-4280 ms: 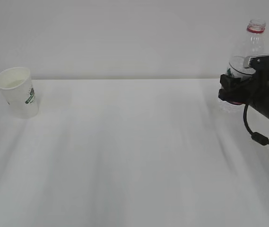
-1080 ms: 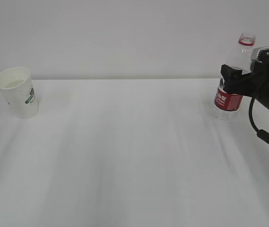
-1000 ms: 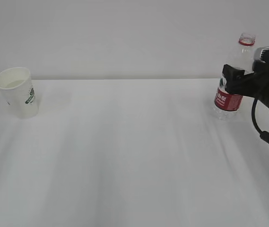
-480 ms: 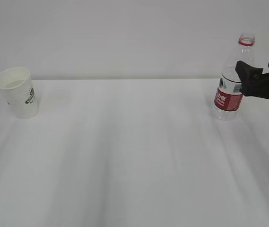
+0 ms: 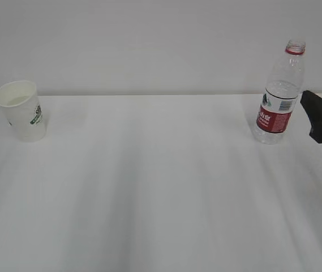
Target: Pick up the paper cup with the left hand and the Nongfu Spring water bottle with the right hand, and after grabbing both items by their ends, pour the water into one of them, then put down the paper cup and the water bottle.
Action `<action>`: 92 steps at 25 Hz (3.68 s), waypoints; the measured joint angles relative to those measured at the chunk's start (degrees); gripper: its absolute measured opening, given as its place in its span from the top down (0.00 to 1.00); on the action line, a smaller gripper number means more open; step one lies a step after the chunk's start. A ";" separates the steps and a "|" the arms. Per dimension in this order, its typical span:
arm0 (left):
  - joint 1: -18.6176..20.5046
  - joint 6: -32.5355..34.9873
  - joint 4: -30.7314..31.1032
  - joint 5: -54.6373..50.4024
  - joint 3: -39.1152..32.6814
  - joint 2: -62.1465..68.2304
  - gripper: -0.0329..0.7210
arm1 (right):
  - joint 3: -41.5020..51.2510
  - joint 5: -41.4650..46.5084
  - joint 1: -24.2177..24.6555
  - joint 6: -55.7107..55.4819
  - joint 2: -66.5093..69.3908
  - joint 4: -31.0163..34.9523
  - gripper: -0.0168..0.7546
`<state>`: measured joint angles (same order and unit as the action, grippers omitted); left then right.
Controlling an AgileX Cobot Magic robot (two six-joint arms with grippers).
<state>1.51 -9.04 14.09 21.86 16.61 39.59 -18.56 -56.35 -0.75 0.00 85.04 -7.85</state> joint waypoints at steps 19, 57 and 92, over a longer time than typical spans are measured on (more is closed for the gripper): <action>0.00 0.00 -0.43 -25.94 7.48 -14.44 0.26 | 2.89 14.46 0.00 0.00 -19.00 -1.68 0.21; 0.00 1.22 -4.71 -50.65 16.58 -18.04 0.28 | -1.64 63.28 0.00 -2.26 -58.81 -1.84 0.21; 0.00 9.04 -14.09 -75.44 18.33 -23.58 0.33 | -7.65 92.08 0.00 4.50 -60.98 5.91 0.21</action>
<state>1.51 0.00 0.00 -53.58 34.94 16.01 -26.21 35.73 -0.75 4.50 24.06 -1.94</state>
